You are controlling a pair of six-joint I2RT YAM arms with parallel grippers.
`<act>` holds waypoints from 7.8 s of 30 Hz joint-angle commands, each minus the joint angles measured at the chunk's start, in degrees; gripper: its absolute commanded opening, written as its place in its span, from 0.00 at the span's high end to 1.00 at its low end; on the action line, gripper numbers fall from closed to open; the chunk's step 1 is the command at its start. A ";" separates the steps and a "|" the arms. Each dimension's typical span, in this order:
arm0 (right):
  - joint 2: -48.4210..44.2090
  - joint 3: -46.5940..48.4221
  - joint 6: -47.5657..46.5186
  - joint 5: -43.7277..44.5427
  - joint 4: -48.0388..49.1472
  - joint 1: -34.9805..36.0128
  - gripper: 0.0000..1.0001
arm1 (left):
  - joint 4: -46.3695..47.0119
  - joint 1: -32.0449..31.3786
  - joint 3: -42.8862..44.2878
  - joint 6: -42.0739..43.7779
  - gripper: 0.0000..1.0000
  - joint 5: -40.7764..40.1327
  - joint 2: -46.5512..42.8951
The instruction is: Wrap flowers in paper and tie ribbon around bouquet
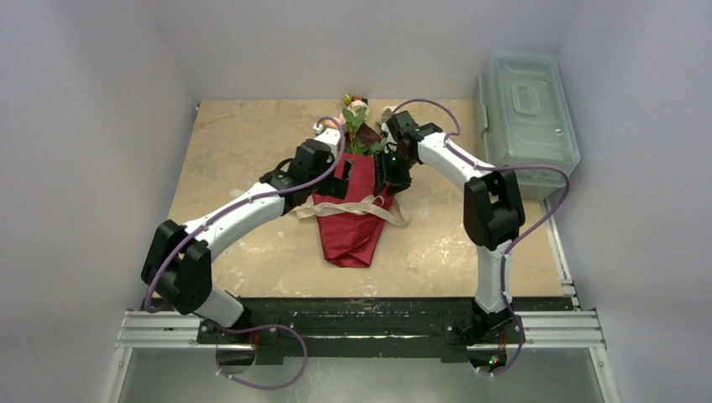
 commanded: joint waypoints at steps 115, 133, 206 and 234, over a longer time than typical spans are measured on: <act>8.39 -0.64 53.76 15.84 -4.67 -12.49 0.33 | 15.48 22.87 -16.15 -30.47 1.00 9.89 6.54; 4.17 2.50 45.89 17.72 -0.65 -14.55 1.00 | 13.74 24.04 -15.32 -26.85 1.00 10.21 5.44; -4.86 -15.80 57.99 12.09 11.31 -16.38 0.32 | -2.61 24.34 -7.91 -37.93 0.43 12.25 -0.76; -2.37 -17.65 59.27 11.02 21.97 -17.51 1.00 | 4.87 19.40 -14.21 -74.80 0.41 23.62 6.99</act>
